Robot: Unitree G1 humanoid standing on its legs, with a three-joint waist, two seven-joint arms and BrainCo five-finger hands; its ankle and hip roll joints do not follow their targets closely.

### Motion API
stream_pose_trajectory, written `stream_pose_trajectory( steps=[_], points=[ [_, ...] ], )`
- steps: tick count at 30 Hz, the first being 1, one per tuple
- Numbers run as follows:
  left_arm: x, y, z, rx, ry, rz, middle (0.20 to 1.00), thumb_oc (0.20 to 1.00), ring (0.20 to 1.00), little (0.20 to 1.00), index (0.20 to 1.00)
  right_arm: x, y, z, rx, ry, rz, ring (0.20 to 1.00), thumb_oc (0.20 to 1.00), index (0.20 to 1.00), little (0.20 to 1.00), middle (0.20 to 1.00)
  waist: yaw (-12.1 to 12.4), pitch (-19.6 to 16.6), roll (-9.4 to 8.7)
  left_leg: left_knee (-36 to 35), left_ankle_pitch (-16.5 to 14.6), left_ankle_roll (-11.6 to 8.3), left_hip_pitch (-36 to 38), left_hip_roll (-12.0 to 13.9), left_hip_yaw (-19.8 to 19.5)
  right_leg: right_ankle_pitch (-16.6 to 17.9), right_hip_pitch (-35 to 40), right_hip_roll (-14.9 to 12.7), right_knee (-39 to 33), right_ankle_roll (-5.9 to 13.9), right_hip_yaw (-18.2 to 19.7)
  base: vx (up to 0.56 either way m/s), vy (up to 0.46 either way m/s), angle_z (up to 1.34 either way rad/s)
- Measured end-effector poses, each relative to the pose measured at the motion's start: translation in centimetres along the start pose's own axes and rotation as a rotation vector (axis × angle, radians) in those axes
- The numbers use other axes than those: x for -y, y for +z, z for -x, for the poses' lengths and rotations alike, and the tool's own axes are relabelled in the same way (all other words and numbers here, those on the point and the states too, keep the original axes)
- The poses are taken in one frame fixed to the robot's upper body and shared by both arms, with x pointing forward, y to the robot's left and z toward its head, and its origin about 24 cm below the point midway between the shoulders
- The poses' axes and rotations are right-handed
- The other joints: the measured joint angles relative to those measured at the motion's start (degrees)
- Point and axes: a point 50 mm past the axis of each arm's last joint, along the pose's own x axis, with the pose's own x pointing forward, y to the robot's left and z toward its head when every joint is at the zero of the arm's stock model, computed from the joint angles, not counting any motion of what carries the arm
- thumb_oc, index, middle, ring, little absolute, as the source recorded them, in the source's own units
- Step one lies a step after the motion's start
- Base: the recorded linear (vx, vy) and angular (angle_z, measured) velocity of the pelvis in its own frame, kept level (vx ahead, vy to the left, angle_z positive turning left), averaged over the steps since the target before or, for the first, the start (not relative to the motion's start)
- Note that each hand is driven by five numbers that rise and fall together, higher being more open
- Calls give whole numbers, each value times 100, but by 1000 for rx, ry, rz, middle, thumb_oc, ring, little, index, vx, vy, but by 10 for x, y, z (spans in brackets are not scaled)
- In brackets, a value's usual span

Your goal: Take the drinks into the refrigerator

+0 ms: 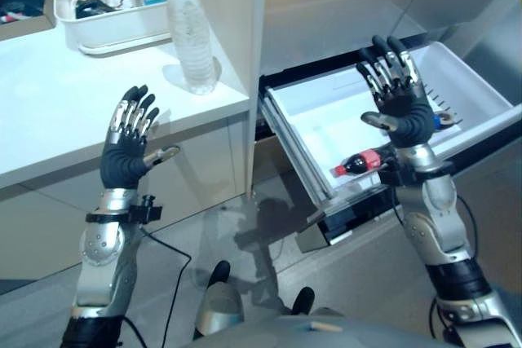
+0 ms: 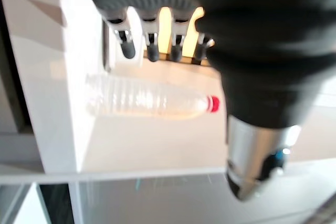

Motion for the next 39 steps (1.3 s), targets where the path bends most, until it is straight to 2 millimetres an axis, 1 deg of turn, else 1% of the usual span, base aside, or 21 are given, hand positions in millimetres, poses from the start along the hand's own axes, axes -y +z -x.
stream_pose_trajectory(
  steps=[5,11,14,15,16,17,18,19,23,24,25,26,28,29,30,32,33,35,39],
  points=[
    [2,1,-3,10,-1,-5,1000,1000,1000,1000,1000,1,0,0,-1,-4,2,1000,1000,1000,1000,1000,-6,27,44,61,-1,1,-56,-63,-102,-100,-9,-71,143,39,-133,26,5,14],
    [1,2,-5,21,20,-23,1000,1000,1000,1000,1000,1,0,1,-2,-20,1,1000,1000,1000,1000,1000,-21,33,55,63,-7,11,-54,-59,-62,-190,-124,-116,339,38,-81,27,23,-4],
    [0,2,-5,22,35,-24,1000,1000,1000,1000,1000,1,-1,1,-2,-24,-3,1000,1000,1000,1000,1000,-21,36,60,62,-19,33,-42,-51,120,-203,-295,-144,476,33,105,16,42,-32],
    [0,3,-5,23,42,-25,1000,1000,1000,1000,1000,1,-1,1,-3,-25,-3,1000,1000,1000,1000,1000,-59,36,60,60,-26,44,-23,-52,213,-201,-353,-157,511,33,222,18,41,-37],
    [-1,3,-5,23,43,-25,1000,1000,1000,1000,1000,1,-1,1,-3,-26,-4,1000,1000,1000,1000,1000,-33,36,61,55,-30,51,-2,-46,279,-202,-382,-161,544,33,275,28,39,-46],
    [-1,3,-5,23,48,-26,1000,1000,1000,1000,1000,1,-2,2,-5,-28,-5,1000,1000,1000,1000,1000,-62,36,60,36,-38,62,55,-39,374,-199,-409,-159,565,31,394,38,42,-40],
    [-1,3,-5,25,50,-28,1000,1000,1000,1000,1000,1,-2,2,-5,-29,-5,1000,1000,1000,1000,1000,-78,36,60,26,-45,69,95,-35,435,-199,-408,-163,577,31,431,40,39,-32],
    [-1,3,-6,26,49,-30,1000,1000,1000,1000,1000,1,-2,2,-6,-29,-5,1000,1000,1000,1000,1000,-160,36,60,15,-48,73,119,-33,456,-199,-410,-162,580,32,462,28,29,-19],
    [-2,4,-6,30,41,-70,1000,1000,1000,1000,1000,2,-3,3,-12,-28,-4,1000,1000,1000,1000,1000,-247,34,60,-33,-64,98,185,-10,611,-186,-463,-149,582,20,596,33,34,-21],
    [-3,6,-7,35,41,-89,1000,1000,1000,1000,1000,1,-3,3,-13,-25,2,1000,1000,1000,1000,1000,-316,32,58,-41,-64,99,188,-2,663,-169,-506,-135,588,17,685,32,34,-23],
    [-4,7,-9,43,41,-115,1000,1000,1000,1000,1000,1,-3,3,-14,-22,6,1000,1000,1000,1000,1000,-334,32,58,-49,-64,95,211,3,719,-150,-530,-128,585,14,732,37,56,-29],
    [-7,6,-12,45,46,-137,1000,1000,1000,1000,1000,1,-2,3,-16,-17,8,1000,1000,1000,1000,1000,-303,25,68,-63,-57,83,245,10,768,-136,-526,-124,589,13,778,15,32,-21],
    [-10,6,-15,52,62,-144,1000,1000,1000,1000,1000,1,-2,3,-15,-12,10,1000,1000,1000,1000,1000,-366,17,67,-72,-59,84,265,6,789,-130,-535,-123,585,15,811,23,32,-13],
    [-12,6,-17,55,70,-151,1000,1000,1000,1000,1000,1,-2,3,-16,-5,12,1000,1000,1000,1000,1000,-331,13,66,-88,-58,84,280,16,850,-119,-558,-115,591,11,864,30,36,-35],
    [-18,6,-21,60,98,-170,1000,1000,1000,1000,1000,1,-2,3,-18,8,14,1000,1000,1000,1000,1000,-336,12,65,-138,-57,83,355,37,958,-89,-586,-90,586,3,986,37,51,-38],
    [-25,7,-21,63,130,-189,1000,1000,1000,1000,1000,1,-1,3,-18,16,18,1000,1000,1000,1000,1000,-373,6,60,-170,-58,84,411,48,1051,-79,-592,-77,585,-1,1060,18,40,-31],
    [-31,6,-22,60,151,-217,1000,1000,1000,1000,1000,0,-1,2,-17,27,18,1000,1000,1000,1000,1000,-342,-4,61,-201,-57,83,467,68,1112,-68,-591,-54,582,-9,1133,1,25,-23],
    [-34,8,-23,67,162,-241,1000,1000,1000,1000,1000,-1,0,2,-16,43,18,1000,1000,1000,1000,1000,-419,-9,59,-225,-57,83,511,79,1202,-47,-606,-36,575,-18,1199,7,24,-22],
    [-42,14,-22,87,186,-299,1000,1000,1000,1000,1000,-5,4,1,3,92,9,1000,1000,1000,1000,1000,-492,-23,56,-248,-58,82,563,93,1276,-26,-612,-13,571,-26,1298,8,12,-12]
  ],
)
